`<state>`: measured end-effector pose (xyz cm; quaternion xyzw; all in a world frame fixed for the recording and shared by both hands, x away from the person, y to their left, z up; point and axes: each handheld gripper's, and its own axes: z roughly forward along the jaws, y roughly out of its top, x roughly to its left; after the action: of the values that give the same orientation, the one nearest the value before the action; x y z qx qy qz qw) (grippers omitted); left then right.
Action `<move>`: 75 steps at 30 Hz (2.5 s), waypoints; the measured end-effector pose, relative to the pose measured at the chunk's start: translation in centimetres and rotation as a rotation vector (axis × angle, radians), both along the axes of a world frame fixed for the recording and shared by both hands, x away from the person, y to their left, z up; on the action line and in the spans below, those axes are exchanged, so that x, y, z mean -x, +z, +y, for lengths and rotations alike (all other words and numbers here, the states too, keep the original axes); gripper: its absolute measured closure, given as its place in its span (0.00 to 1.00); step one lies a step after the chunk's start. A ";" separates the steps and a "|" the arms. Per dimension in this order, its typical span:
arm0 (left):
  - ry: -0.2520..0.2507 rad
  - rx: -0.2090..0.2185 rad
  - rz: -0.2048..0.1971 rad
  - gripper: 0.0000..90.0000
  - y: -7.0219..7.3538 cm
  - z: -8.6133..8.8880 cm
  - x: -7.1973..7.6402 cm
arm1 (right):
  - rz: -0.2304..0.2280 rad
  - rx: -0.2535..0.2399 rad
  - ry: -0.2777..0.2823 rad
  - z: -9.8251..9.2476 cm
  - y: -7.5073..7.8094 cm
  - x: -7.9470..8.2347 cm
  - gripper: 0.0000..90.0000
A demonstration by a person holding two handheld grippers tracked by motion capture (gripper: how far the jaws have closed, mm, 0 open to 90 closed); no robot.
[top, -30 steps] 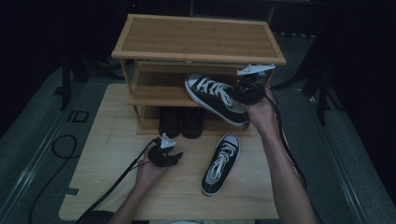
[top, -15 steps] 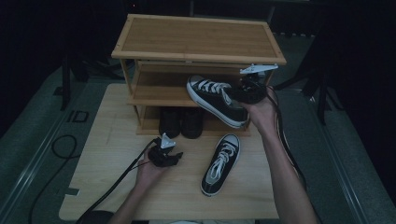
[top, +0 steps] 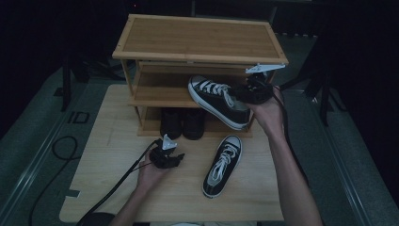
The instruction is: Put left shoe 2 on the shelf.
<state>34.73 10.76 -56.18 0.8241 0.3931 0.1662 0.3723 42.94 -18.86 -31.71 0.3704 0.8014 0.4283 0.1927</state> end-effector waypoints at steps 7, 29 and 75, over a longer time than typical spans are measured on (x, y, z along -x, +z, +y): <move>0.004 -0.013 -0.003 0.62 0.1 -0.5 0.1 | -0.005 -0.002 0.010 -0.4 0.1 0.3 0.70; -0.091 -0.006 -0.074 0.83 1.5 -5.2 0.6 | -0.045 -0.028 0.016 -2.1 1.0 1.8 0.67; 0.096 0.021 -0.097 1.00 0.4 -14.3 -7.5 | 0.062 0.127 -0.064 -7.7 -6.3 5.2 0.86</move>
<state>42.18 -3.50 -55.78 0.7913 0.4153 0.2196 0.3913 37.78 -26.56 -38.04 0.3960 0.8202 0.3584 0.2048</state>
